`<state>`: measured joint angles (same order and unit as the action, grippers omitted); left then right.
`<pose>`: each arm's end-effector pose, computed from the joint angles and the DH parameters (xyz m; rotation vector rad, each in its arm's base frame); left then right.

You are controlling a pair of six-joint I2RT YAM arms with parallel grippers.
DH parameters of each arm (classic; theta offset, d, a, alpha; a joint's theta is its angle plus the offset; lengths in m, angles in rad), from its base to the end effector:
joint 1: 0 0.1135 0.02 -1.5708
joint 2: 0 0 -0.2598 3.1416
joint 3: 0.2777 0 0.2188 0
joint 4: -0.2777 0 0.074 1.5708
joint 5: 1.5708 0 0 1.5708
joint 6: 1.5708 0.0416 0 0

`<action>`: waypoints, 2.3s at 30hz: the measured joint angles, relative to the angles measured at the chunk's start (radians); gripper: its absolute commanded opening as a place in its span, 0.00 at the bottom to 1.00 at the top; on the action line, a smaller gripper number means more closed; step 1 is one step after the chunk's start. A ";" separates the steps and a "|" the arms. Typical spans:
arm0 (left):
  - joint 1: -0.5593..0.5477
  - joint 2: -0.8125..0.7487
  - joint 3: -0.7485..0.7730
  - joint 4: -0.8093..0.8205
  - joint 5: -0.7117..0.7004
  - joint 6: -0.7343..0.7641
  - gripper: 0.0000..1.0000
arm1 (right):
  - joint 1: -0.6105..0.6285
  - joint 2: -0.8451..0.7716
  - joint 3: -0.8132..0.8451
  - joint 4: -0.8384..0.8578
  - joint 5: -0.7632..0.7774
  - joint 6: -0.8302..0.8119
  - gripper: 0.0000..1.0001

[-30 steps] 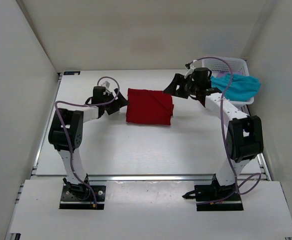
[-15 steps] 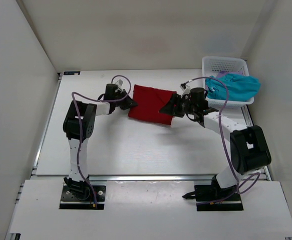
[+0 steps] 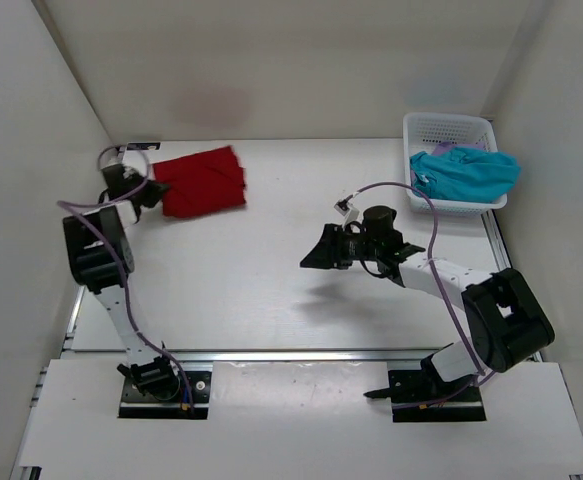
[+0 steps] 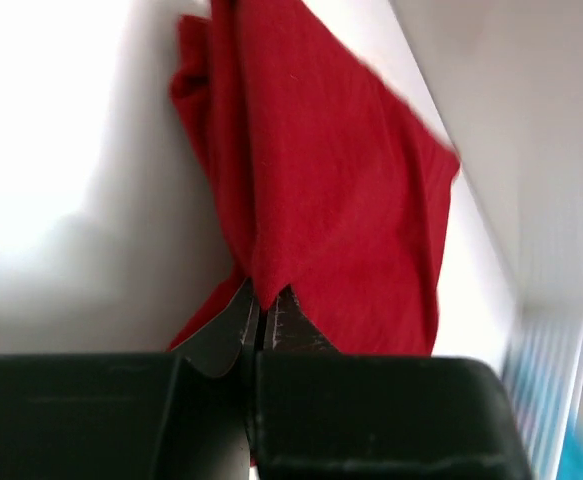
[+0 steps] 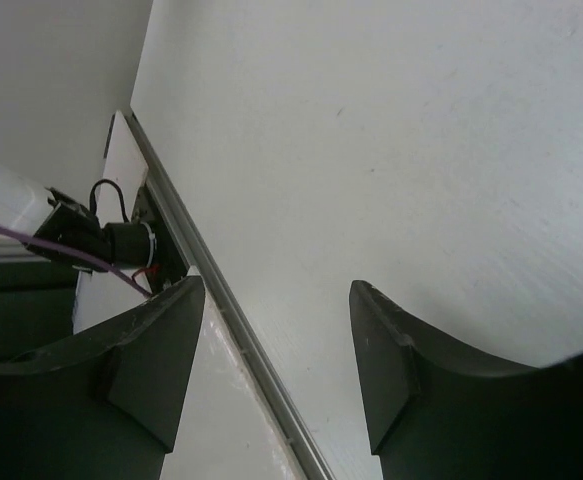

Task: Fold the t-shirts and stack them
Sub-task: Put the neatly folded tshirt into the corner of the board with the left arm, then grab crumpled tshirt from bin with the right arm

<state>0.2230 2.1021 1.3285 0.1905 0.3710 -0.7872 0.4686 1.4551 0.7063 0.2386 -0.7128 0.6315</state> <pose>0.4307 0.0822 0.1713 -0.8649 2.0208 -0.7219 0.2349 0.1494 0.2207 -0.3003 2.2367 1.3755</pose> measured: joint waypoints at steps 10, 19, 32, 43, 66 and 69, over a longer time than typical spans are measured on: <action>0.183 -0.036 -0.269 0.194 -0.100 -0.252 0.07 | 0.056 -0.018 -0.038 0.017 -0.043 0.003 0.59; 0.162 0.135 -0.011 0.182 -0.114 -0.351 0.23 | 0.043 -0.122 -0.106 0.008 -0.048 0.005 0.59; 0.214 -0.075 -0.308 0.301 -0.124 -0.364 0.99 | 0.023 -0.120 -0.104 -0.047 -0.012 -0.023 0.68; -0.130 -0.614 -0.610 0.214 -0.307 -0.184 0.62 | -0.015 0.121 0.286 -0.132 0.183 -0.047 0.00; -0.988 -0.843 -1.046 0.324 -0.175 0.043 0.61 | -0.658 0.539 1.100 -0.789 1.026 -0.530 0.62; -0.940 -0.915 -1.067 0.304 -0.167 0.059 0.62 | -0.652 0.597 1.180 -0.827 1.080 -0.559 0.64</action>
<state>-0.7174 1.1870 0.2619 0.4950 0.2043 -0.7280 -0.1829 2.0518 1.8866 -0.5888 0.3676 0.0723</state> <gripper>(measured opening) 0.614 0.631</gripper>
